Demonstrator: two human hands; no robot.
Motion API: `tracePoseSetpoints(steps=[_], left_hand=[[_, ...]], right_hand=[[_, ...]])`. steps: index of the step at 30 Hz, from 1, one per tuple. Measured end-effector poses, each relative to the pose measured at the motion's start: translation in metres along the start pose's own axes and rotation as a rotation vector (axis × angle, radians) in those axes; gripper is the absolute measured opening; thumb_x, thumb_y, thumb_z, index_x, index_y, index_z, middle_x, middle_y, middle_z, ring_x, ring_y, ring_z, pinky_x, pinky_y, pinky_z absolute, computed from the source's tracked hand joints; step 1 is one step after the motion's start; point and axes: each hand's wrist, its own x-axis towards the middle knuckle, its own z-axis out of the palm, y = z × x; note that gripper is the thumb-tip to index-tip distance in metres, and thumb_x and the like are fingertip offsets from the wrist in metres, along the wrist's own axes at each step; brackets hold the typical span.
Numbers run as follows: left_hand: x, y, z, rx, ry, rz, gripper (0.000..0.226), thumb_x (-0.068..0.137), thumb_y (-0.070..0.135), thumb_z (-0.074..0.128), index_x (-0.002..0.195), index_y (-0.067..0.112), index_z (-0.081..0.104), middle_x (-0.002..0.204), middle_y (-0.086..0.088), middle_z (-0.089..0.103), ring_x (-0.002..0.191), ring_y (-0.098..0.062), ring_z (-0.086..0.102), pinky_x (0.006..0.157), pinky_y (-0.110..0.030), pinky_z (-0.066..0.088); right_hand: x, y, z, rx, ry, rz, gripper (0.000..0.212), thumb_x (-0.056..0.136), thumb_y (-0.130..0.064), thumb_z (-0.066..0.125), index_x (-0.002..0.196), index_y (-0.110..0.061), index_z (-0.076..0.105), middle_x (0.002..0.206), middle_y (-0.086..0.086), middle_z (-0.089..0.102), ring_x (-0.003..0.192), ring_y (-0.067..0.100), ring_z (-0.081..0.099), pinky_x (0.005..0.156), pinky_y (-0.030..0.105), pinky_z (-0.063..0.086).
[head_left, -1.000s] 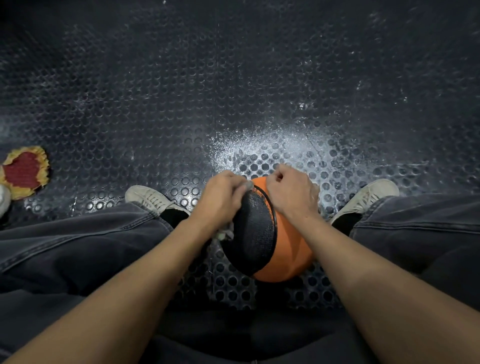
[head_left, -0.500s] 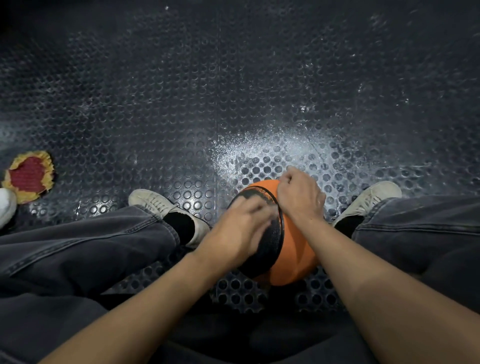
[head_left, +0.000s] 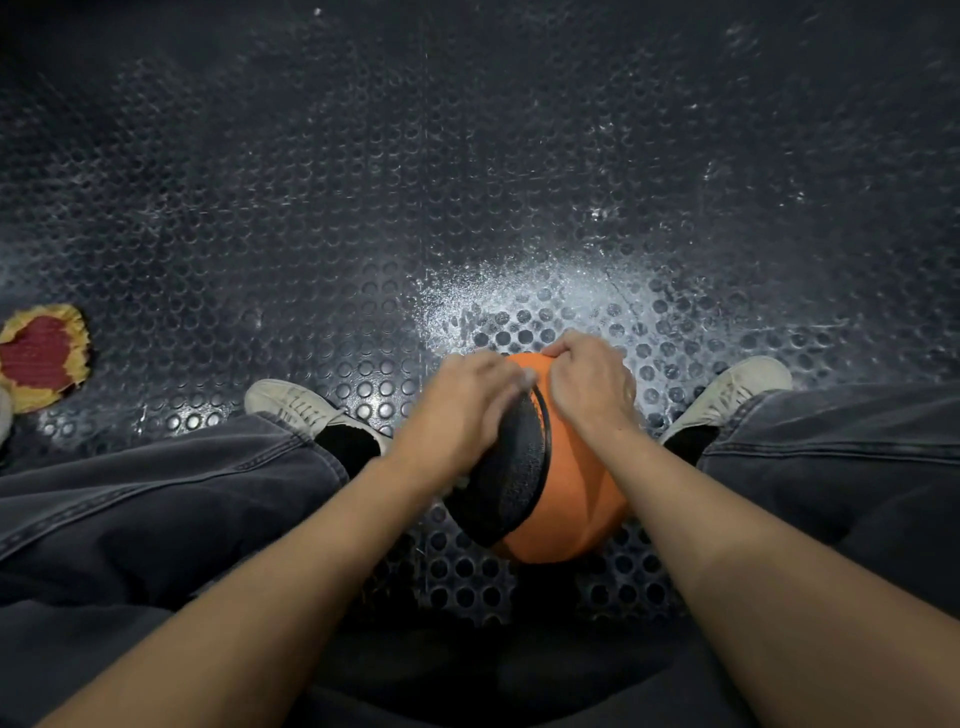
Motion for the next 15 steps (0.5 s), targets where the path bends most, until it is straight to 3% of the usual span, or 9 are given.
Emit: tracePoseSetpoints(steps=[2,3,7,9,11,13,15], left_hand=[[0.023,-0.008,-0.001,-0.021,0.046,-0.275,0.024,0.098,0.022,0.053,0.102,0.008,0.072,0.099,-0.006,0.065,0.085,-0.017,0.055,0.086,-0.042,0.048],[0.023,-0.006,0.001,0.019,0.049,-0.276,0.023,0.098,0.020,0.053,0.104,0.009,0.072,0.101,-0.005,0.065,0.086,-0.017,0.054,0.086,-0.043,0.048],[-0.031,0.019,0.001,0.037,-0.066,0.242,0.023,0.097,0.019,0.049,0.113,0.014,0.066,0.112,0.000,0.062,0.086,-0.025,0.052,0.082,-0.033,0.044],[-0.032,0.013,0.000,0.034,-0.081,0.335,0.021,0.098,0.020,0.050,0.112,0.015,0.065,0.111,0.001,0.062,0.084,-0.025,0.054,0.080,-0.030,0.044],[-0.011,0.008,0.002,-0.012,-0.002,0.161,0.020,0.097,0.019,0.053,0.106,0.011,0.069,0.102,-0.002,0.064,0.085,-0.024,0.058,0.081,-0.029,0.045],[0.017,0.005,0.000,-0.021,0.086,-0.138,0.023,0.097,0.020,0.055,0.095,0.005,0.072,0.091,-0.008,0.064,0.081,-0.023,0.058,0.081,-0.033,0.046],[0.031,0.003,-0.003,-0.007,0.042,-0.316,0.025,0.097,0.025,0.055,0.094,0.006,0.072,0.086,-0.005,0.059,0.078,-0.017,0.053,0.077,-0.027,0.045]], right_hand=[[-0.003,-0.003,0.004,-0.009,0.031,0.005,0.035,0.098,-0.009,0.038,0.107,-0.023,0.070,0.119,0.001,0.061,0.109,0.025,0.055,0.106,0.049,0.036],[-0.005,-0.003,0.005,-0.012,0.050,0.023,0.033,0.098,-0.009,0.039,0.105,-0.023,0.069,0.116,0.001,0.060,0.106,0.024,0.054,0.106,0.049,0.035],[-0.002,0.004,0.000,-0.001,0.065,0.072,0.034,0.097,-0.009,0.038,0.102,-0.023,0.069,0.110,-0.001,0.062,0.091,0.020,0.048,0.103,0.048,0.040],[0.000,0.005,-0.001,0.020,0.039,0.048,0.035,0.099,-0.010,0.038,0.105,-0.023,0.069,0.115,-0.001,0.065,0.090,0.019,0.050,0.101,0.049,0.042],[0.002,0.003,0.000,0.033,0.026,0.030,0.035,0.099,-0.010,0.037,0.106,-0.022,0.069,0.117,0.000,0.065,0.093,0.019,0.050,0.102,0.048,0.042],[0.001,0.002,0.002,0.041,0.044,0.049,0.032,0.098,-0.009,0.039,0.106,-0.020,0.068,0.117,0.000,0.063,0.095,0.017,0.046,0.103,0.046,0.037],[-0.002,0.002,0.004,0.043,0.065,0.081,0.028,0.099,-0.009,0.042,0.108,-0.018,0.067,0.116,-0.002,0.058,0.097,0.016,0.040,0.105,0.047,0.030]])
